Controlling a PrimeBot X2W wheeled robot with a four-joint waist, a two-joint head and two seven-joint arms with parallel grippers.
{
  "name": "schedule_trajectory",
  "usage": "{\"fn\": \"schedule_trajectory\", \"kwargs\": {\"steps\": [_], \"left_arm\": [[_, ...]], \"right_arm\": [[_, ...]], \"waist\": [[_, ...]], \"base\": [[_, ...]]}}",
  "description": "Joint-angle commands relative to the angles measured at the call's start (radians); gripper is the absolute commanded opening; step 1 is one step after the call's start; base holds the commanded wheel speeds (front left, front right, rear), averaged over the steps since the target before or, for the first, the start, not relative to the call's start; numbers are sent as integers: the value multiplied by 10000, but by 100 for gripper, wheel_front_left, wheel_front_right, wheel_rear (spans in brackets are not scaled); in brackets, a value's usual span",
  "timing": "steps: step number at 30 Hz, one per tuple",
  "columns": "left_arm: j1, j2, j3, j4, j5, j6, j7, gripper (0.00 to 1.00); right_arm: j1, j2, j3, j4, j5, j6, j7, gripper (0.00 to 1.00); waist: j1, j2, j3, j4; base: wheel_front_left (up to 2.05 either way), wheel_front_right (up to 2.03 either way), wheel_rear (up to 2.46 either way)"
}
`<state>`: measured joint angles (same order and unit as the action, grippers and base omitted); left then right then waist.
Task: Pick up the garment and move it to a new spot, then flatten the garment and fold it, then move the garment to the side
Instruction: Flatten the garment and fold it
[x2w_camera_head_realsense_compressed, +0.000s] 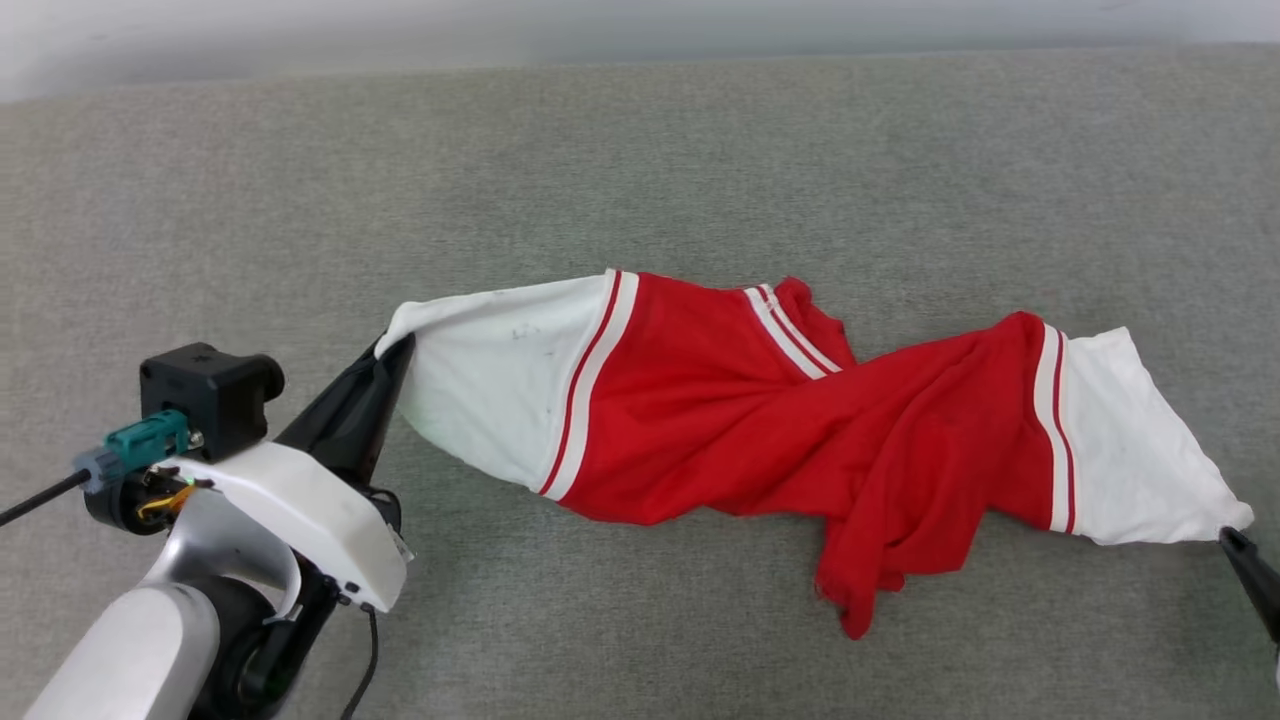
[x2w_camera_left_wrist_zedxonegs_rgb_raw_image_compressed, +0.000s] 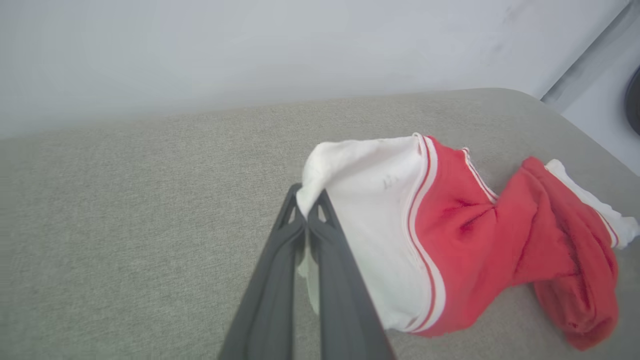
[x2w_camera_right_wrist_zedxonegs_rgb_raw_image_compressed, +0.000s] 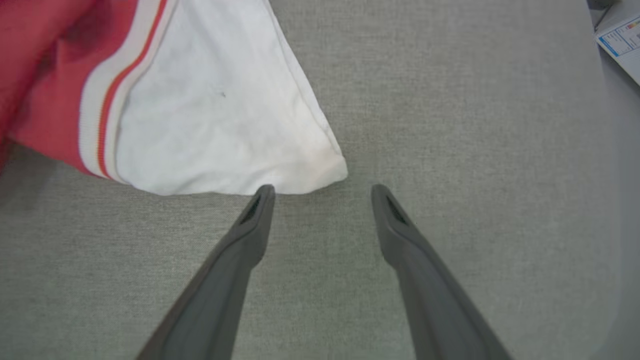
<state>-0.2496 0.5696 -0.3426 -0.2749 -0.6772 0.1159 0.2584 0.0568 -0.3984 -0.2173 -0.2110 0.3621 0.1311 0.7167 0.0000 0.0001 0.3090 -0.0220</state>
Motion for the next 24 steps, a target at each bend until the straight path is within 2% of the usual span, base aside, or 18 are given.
{"fn": "schedule_trajectory", "kwargs": {"steps": [1,4,11,19,20,21,22,24], "left_arm": [[131,30,13,-209,41,55,29,0],[168,-2,-72,-645,62,123,74,0],[26,-171,-330,-1164,41,34,155,0],[-192,-324,-514,-970,-24,-75,83,0],[-190,-332,-508,-923,-42,-87,70,0],[-182,-331,-499,-870,-68,-101,44,0],[-169,-329,-484,-808,-89,-109,6,0],[-124,-324,-451,-645,-129,-146,-64,0]], "right_arm": [[-278,-71,-81,122,53,-5,468,100],[-614,-136,-283,365,19,-5,1347,100],[-1245,-138,-404,1363,-246,-5,2094,100],[-1220,195,490,2707,221,13,2064,100],[-1190,185,608,2853,301,21,2039,53],[-1165,135,727,2948,338,22,1999,17],[-1149,55,814,3019,366,22,1907,0],[-1235,-220,828,3114,395,10,1649,0]], "waist": [[0,-1,40,137],[0,-1,180,336],[0,-1,596,755],[0,-1,920,1079],[0,-1,922,1098],[0,-1,913,1114],[0,-1,882,1127],[0,-1,746,1134]], "base": [[0,0,0],[0,0,0],[0,0,0],[0,0,0],[0,0,0],[0,0,0],[0,0,0],[0,0,0]]}}
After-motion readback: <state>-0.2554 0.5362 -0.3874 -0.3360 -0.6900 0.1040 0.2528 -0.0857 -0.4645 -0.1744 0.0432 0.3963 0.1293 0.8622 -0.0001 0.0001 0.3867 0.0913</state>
